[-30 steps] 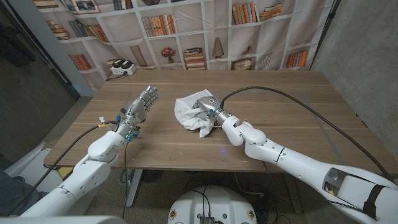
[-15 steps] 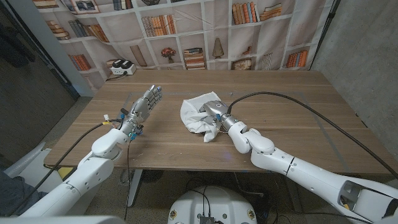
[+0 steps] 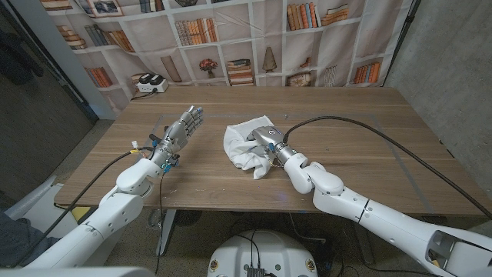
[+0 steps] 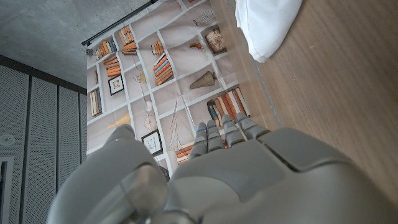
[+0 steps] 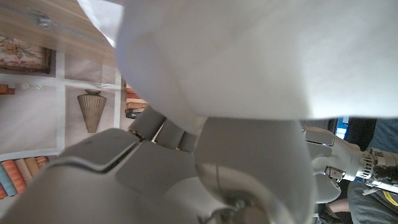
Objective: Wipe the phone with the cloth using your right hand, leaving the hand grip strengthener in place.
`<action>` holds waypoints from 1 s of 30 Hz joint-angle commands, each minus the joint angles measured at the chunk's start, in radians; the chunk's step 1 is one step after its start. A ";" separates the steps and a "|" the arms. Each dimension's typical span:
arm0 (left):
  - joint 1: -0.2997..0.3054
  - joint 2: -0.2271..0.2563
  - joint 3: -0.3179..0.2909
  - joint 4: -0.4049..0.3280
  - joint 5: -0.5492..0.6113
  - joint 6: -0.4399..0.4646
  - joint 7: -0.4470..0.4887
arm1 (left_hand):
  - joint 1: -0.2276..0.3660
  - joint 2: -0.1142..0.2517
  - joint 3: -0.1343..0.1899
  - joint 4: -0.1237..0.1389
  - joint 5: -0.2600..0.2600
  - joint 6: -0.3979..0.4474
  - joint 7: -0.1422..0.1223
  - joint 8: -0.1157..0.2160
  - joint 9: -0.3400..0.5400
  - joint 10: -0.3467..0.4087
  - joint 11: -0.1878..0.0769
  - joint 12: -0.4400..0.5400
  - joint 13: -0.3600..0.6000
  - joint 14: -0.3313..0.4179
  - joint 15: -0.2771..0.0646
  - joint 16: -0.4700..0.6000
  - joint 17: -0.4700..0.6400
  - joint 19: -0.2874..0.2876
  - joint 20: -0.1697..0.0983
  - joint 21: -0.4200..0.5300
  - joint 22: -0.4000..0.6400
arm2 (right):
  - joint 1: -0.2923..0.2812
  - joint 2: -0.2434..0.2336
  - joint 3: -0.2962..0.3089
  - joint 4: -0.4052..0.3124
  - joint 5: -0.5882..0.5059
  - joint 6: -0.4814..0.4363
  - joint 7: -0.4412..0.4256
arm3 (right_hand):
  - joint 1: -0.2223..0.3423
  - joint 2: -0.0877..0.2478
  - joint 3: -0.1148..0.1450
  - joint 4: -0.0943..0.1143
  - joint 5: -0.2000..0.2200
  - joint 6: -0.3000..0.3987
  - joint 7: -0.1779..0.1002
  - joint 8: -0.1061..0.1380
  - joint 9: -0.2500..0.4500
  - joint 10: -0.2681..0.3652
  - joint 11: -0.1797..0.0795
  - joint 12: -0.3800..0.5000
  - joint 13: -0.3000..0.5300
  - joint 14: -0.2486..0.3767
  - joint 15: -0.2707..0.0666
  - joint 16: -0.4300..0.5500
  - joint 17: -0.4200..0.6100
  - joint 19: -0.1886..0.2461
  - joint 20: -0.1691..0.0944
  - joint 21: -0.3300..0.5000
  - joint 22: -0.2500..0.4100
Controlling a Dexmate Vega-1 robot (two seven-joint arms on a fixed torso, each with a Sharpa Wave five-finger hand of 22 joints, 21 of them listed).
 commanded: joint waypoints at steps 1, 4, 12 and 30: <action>0.025 0.017 -0.013 -0.031 0.006 0.002 0.025 | 0.008 0.003 -0.004 0.001 -0.003 0.001 0.000 -0.002 0.003 0.001 -0.003 0.001 0.004 -0.004 -0.002 0.001 0.006 -0.004 0.001 0.003 0.001 | 0.094 0.068 -0.041 0.100 -0.014 0.071 0.012 | -0.006 0.000 0.002 0.002 0.004 0.003 0.002 0.000 0.000 0.073 -0.060 -0.001 0.004 0.000 -0.003 -0.002 0.003 -0.006 -0.101 0.006 0.001; 0.034 0.020 -0.018 -0.039 0.007 0.002 0.033 | 0.008 0.003 -0.005 0.001 -0.003 0.001 -0.001 -0.002 0.003 0.001 -0.003 0.001 0.004 -0.004 -0.002 0.001 0.006 -0.005 0.001 0.002 0.001 | 0.120 0.080 -0.053 0.126 -0.019 0.082 0.027 | -0.007 0.000 0.002 0.002 0.004 0.005 0.000 0.000 0.000 0.073 -0.060 -0.002 0.004 0.000 -0.002 -0.003 0.004 -0.007 -0.101 0.009 -0.001; 0.046 0.027 -0.024 -0.055 0.009 0.011 0.049 | 0.009 0.003 -0.006 0.001 -0.004 0.003 0.000 -0.001 0.003 0.001 -0.004 0.001 0.004 -0.004 -0.002 0.001 0.006 -0.005 0.001 0.003 0.001 | 0.157 0.098 -0.067 0.173 -0.021 0.073 0.053 | -0.008 0.000 0.002 0.002 0.004 0.005 -0.001 -0.004 -0.001 0.076 -0.060 -0.006 0.005 0.001 -0.002 -0.006 0.006 -0.012 -0.101 0.017 -0.005; 0.013 0.006 0.001 -0.033 0.011 0.012 0.026 | 0.010 0.005 -0.010 0.001 -0.005 0.002 0.000 -0.002 0.003 0.002 -0.004 0.002 0.004 -0.003 -0.001 0.002 0.006 -0.005 0.001 0.003 0.001 | 0.108 0.029 -0.052 0.054 -0.044 -0.005 0.083 | -0.010 0.000 0.003 0.002 0.004 0.006 -0.002 -0.008 -0.001 0.080 -0.061 -0.011 0.005 0.004 -0.002 -0.008 0.008 -0.017 -0.101 0.028 -0.012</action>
